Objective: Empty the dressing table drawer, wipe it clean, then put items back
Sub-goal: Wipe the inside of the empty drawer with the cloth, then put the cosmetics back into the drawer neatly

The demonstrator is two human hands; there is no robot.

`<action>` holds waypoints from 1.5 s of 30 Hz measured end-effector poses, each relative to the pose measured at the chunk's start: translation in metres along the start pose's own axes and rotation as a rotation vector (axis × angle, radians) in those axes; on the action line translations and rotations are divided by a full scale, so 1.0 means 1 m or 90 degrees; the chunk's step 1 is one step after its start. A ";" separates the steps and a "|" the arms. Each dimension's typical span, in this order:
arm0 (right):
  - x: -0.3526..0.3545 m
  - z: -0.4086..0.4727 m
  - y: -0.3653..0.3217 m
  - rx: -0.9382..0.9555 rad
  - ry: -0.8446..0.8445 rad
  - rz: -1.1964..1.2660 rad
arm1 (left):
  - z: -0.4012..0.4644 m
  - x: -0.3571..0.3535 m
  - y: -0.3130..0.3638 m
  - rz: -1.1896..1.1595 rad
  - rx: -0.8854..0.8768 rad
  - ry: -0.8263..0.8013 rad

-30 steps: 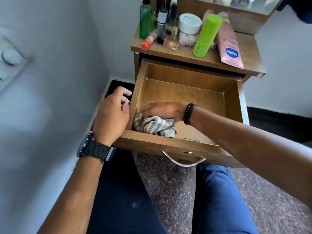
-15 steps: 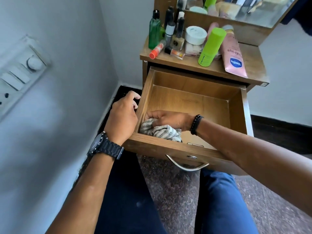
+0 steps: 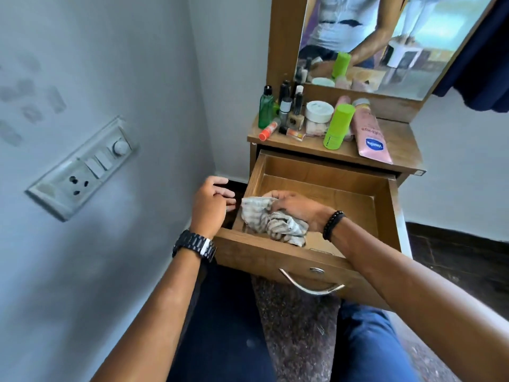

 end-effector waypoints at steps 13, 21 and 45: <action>0.064 -0.102 -0.011 0.094 0.182 0.147 | -0.030 -0.068 0.072 0.048 -0.120 -0.066; 0.086 -0.155 -0.021 0.260 0.333 0.173 | -0.043 -0.173 0.065 0.019 0.059 -0.371; 0.160 -0.233 -0.029 0.335 0.361 0.051 | -0.013 -0.272 0.145 -0.002 -0.238 -0.386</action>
Point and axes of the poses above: each hand's wrist, its own z-axis towards the middle knuckle, its own x-axis out of the back of the hand, y = z × x, the point moved 9 cm from there along z, towards the middle knuckle, and after that the axes turned 9 degrees about -y, right-handed, at the moved point
